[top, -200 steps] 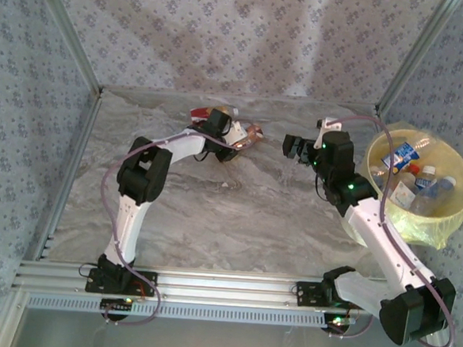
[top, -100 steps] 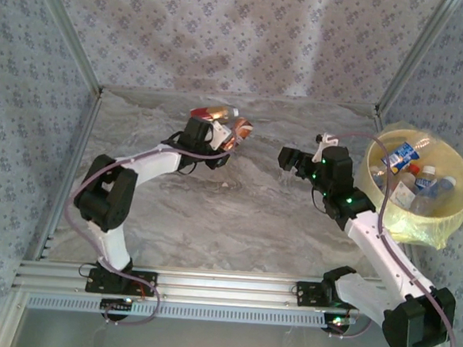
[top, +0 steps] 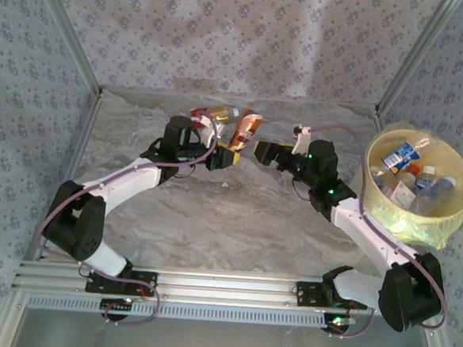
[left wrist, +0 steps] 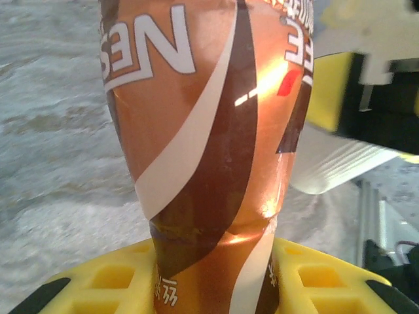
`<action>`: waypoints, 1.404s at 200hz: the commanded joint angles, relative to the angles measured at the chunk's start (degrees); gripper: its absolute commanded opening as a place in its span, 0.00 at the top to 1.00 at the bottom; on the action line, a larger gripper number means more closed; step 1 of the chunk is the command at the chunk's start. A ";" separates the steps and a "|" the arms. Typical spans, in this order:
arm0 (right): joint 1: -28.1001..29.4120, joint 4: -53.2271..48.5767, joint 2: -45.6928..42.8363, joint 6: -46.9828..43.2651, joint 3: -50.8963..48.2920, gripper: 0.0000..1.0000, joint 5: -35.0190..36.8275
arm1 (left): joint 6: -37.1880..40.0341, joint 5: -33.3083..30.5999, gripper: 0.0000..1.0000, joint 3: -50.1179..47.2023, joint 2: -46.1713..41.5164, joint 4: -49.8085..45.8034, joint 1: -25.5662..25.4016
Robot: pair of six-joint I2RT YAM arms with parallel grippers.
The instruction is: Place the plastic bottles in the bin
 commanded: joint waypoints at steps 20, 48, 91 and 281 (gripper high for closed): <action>0.61 12.67 3.59 4.82 4.12 0.00 -5.99 | -3.16 10.62 0.74 0.15 -1.68 5.78 -0.96; 0.61 15.36 6.26 7.11 6.64 0.00 -7.42 | -3.14 11.10 0.74 0.59 -1.20 6.16 -1.91; 0.62 14.83 9.04 10.04 8.42 0.00 -7.02 | -3.42 11.54 0.73 1.40 -0.62 7.81 -3.05; -1.93 -9.09 -2.17 -1.97 12.02 0.46 3.13 | -2.68 0.76 0.02 0.01 -6.58 4.71 -2.82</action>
